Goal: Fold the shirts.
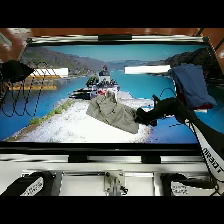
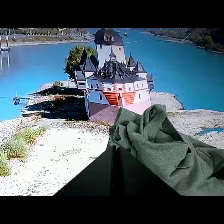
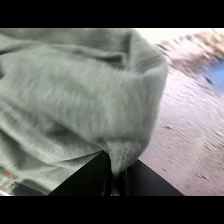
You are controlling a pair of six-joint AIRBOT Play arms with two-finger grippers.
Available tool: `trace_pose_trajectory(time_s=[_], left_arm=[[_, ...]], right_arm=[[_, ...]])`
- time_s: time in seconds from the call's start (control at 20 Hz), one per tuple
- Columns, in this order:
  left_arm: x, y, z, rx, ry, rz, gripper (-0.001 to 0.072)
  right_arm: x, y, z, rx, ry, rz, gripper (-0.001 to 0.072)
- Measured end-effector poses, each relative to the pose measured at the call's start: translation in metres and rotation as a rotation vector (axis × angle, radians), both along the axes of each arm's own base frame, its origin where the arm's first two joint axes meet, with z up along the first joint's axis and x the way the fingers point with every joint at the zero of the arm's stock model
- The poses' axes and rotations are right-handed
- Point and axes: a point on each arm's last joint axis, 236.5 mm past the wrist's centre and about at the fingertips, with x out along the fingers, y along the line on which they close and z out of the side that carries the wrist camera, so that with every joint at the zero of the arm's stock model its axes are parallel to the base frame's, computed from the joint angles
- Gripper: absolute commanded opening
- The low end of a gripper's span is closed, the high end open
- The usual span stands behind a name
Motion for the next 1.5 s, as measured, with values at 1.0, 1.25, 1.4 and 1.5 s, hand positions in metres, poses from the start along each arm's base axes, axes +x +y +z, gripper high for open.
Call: trace_pose_trajectory(time_s=[1.0,1.25,1.4,1.5], left_arm=[[0.007,0.002,0.007,-0.005,-0.038,0.018,0.0032],[0.007,0.002,0.007,-0.005,-0.038,0.018,0.0032],[0.007,0.002,0.007,-0.005,-0.038,0.018,0.0032],[0.007,0.002,0.007,-0.005,-0.037,0.018,0.0032]], right_arm=[[0.209,-0.141,0.354,0.085,-0.851,-0.446,0.0078],[0.257,-0.162,0.332,0.124,-0.874,-0.599,0.0078],[0.288,-0.185,0.340,0.176,-0.948,-0.735,0.0078],[0.305,-0.202,0.363,0.210,-1.033,-0.820,0.0078]])
